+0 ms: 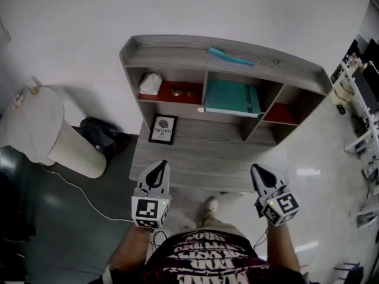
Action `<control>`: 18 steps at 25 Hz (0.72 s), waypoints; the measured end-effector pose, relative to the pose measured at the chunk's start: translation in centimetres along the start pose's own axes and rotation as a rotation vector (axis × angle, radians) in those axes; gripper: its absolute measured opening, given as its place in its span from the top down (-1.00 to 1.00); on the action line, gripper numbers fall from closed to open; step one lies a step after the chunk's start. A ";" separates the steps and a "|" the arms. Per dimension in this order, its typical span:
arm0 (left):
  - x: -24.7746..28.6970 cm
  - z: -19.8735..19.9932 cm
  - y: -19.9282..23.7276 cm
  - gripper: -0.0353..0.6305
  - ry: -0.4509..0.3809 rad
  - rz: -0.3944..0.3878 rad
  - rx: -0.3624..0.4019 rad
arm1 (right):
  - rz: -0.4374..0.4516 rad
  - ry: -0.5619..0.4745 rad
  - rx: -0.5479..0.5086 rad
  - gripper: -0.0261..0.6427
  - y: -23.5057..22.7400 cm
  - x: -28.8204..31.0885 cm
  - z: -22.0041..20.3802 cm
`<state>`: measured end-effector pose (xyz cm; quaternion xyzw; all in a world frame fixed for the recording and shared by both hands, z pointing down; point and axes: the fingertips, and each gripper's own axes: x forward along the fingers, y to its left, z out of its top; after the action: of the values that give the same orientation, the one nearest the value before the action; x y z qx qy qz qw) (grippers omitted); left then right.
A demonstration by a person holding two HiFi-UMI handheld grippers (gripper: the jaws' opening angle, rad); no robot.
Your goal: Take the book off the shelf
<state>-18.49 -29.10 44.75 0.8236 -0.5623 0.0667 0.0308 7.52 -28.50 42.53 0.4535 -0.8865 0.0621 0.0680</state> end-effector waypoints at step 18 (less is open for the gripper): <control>12.5 3.1 -0.4 0.88 0.011 0.017 0.022 | 0.034 0.074 0.152 0.91 -12.8 7.9 -1.6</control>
<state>-13.43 -40.91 43.54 0.8188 -0.5683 0.0775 0.0242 13.41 -41.92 46.10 0.4398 -0.8835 0.1473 0.0651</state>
